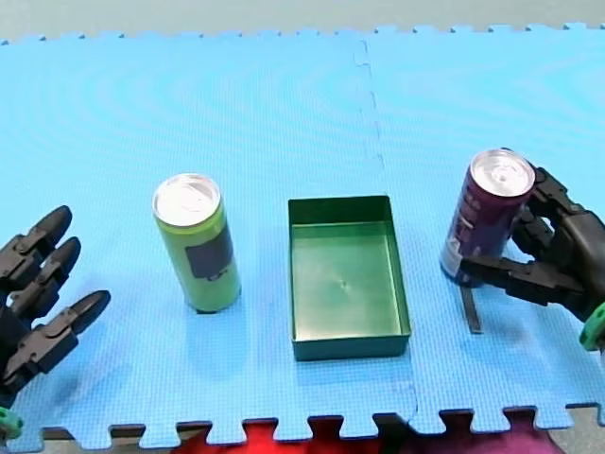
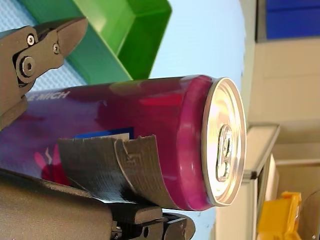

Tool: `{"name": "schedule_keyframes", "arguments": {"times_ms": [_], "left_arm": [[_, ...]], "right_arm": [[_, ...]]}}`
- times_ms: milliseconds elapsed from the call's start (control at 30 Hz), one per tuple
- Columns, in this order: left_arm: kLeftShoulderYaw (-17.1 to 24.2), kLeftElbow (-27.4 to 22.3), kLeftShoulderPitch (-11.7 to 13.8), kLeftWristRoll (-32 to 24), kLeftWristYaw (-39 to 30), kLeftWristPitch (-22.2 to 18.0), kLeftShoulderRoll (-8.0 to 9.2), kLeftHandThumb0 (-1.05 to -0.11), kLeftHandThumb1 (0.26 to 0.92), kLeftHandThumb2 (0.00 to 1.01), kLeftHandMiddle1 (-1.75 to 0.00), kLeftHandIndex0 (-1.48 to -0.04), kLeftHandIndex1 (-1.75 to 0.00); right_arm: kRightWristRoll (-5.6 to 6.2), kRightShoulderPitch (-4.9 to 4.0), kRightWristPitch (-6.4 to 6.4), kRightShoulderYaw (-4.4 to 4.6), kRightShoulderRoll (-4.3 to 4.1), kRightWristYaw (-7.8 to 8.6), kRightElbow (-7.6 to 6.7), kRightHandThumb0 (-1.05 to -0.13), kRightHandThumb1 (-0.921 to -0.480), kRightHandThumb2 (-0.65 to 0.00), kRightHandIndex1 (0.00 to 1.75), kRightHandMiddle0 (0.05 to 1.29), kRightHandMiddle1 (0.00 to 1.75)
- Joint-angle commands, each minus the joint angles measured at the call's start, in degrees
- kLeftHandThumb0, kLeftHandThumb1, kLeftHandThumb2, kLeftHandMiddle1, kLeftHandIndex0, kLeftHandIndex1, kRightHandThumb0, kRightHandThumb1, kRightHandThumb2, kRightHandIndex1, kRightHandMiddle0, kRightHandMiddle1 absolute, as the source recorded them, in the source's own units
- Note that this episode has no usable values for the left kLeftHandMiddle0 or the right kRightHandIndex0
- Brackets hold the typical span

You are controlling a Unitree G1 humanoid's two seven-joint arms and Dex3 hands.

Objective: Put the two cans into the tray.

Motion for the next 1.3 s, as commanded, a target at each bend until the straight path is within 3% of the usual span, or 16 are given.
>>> {"name": "schedule_keyframes", "arguments": {"times_ms": [0,633,1267], "left_arm": [[0.04,-0.11,0.14,0.04,0.13,-0.13,0.18,-1.048,0.796,0.0,0.0,-0.47,0.0],[0.17,0.05,0.04,0.14,0.06,-0.07,0.18,-1.048,0.801,0.0,0.0,-0.48,0.0],[0.25,0.16,-0.07,0.42,0.52,-0.22,0.3,-1.048,0.806,0.0,0.0,-0.48,0.0]], "right_arm": [[0.05,-0.49,0.2,-0.07,-0.12,-0.12,0.03,-0.987,-0.651,-0.002,0.01,0.11,0.0],[-0.29,-0.76,-0.14,0.33,0.26,-0.32,-0.1,-0.997,-0.665,-0.002,0.0,0.11,0.0],[-0.4,-2.52,1.68,0.36,0.02,-1.16,0.51,-0.989,-0.665,0.0,0.0,0.11,0.0]]}}
